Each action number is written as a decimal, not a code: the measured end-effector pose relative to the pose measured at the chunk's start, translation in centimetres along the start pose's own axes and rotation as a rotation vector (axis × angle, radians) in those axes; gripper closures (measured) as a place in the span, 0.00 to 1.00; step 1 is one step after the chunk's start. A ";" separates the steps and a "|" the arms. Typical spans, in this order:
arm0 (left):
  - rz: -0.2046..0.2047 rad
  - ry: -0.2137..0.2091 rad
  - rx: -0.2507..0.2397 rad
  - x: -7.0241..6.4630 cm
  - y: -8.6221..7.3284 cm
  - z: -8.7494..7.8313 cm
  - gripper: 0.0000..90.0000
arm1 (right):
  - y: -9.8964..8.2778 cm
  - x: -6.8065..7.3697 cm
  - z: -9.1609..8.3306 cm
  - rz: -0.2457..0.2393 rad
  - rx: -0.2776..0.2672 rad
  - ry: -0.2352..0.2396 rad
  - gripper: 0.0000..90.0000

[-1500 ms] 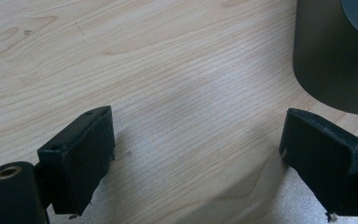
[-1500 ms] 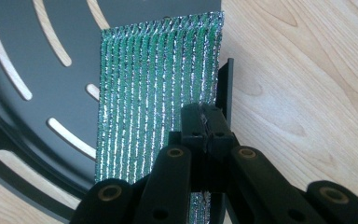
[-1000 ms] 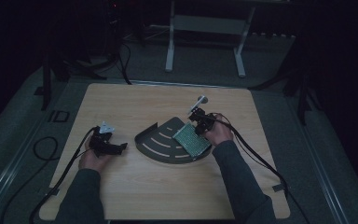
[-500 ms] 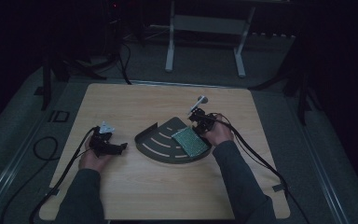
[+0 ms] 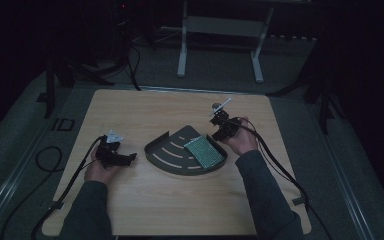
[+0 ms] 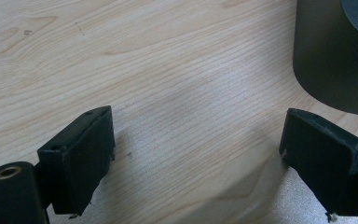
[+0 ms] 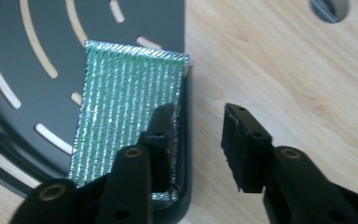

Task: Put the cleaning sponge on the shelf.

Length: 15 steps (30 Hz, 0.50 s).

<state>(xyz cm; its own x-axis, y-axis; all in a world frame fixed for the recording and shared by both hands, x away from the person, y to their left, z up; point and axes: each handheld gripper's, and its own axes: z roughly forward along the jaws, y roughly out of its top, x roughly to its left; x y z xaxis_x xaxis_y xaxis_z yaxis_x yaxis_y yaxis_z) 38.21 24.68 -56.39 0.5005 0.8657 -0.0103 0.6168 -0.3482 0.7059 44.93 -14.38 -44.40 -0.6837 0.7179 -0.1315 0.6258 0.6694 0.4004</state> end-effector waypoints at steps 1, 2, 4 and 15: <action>0.000 0.000 0.000 0.0 0.0 0.0 0.12 | -0.1 -0.2 -0.1 0.003 -0.009 -0.004 0.68; 0.000 0.000 0.000 0.0 0.0 0.0 0.12 | -0.3 -0.4 -0.2 0.008 -0.012 -0.005 0.67; 0.000 0.000 0.000 0.0 0.0 0.0 0.12 | -0.7 -0.8 -0.3 0.018 -0.015 -0.017 0.65; 0.000 0.000 0.000 0.0 0.0 0.0 0.12 | -2.9 -2.6 -0.3 0.069 0.002 -0.034 0.64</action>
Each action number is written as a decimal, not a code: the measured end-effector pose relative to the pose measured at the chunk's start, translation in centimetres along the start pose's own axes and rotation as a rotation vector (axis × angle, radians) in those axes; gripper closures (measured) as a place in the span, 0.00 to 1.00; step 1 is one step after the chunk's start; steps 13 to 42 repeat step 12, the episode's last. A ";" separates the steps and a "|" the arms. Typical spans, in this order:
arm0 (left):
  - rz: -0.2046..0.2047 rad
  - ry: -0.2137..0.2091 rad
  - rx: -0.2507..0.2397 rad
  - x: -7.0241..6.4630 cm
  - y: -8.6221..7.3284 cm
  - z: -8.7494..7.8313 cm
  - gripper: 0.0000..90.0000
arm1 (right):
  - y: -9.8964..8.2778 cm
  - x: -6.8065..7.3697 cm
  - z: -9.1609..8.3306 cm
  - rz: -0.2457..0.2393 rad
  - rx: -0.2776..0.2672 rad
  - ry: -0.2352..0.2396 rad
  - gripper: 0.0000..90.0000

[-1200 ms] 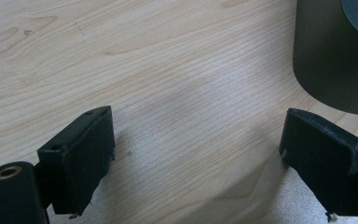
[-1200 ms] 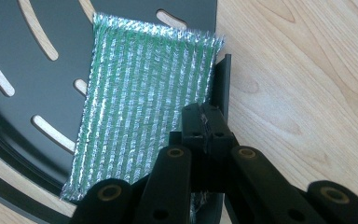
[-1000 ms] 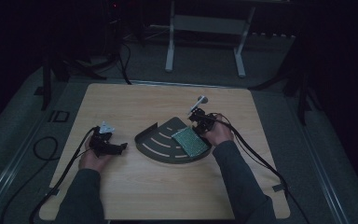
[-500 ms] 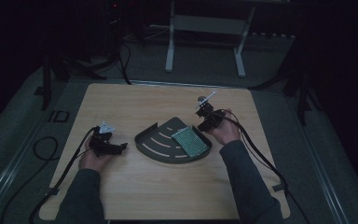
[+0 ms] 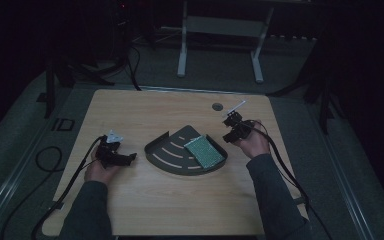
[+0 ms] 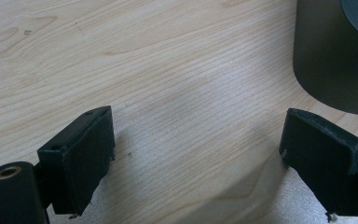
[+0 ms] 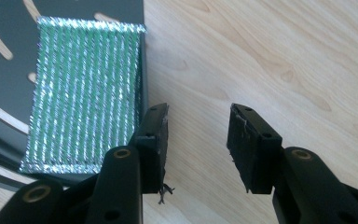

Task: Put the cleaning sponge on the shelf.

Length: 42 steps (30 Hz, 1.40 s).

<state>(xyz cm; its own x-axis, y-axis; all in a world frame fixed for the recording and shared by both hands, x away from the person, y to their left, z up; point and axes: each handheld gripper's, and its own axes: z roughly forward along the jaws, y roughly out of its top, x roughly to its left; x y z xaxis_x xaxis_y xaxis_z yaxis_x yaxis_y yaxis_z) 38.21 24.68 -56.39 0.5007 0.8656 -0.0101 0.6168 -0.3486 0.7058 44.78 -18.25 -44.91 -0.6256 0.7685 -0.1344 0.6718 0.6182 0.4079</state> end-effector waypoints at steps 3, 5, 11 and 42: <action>0.000 0.000 0.000 0.0 0.0 0.0 0.12 | -0.3 -0.2 0.1 0.003 0.004 0.001 0.63; 0.000 0.000 0.000 0.0 0.0 0.0 0.12 | -0.6 -0.3 0.2 0.013 0.004 0.008 0.63; 0.000 0.000 0.000 0.0 0.0 0.0 0.12 | -1.4 -0.3 0.6 0.016 0.011 0.011 0.63; 0.000 0.000 0.000 0.0 0.0 0.0 0.12 | -1.6 -0.4 0.7 0.020 0.011 0.013 0.63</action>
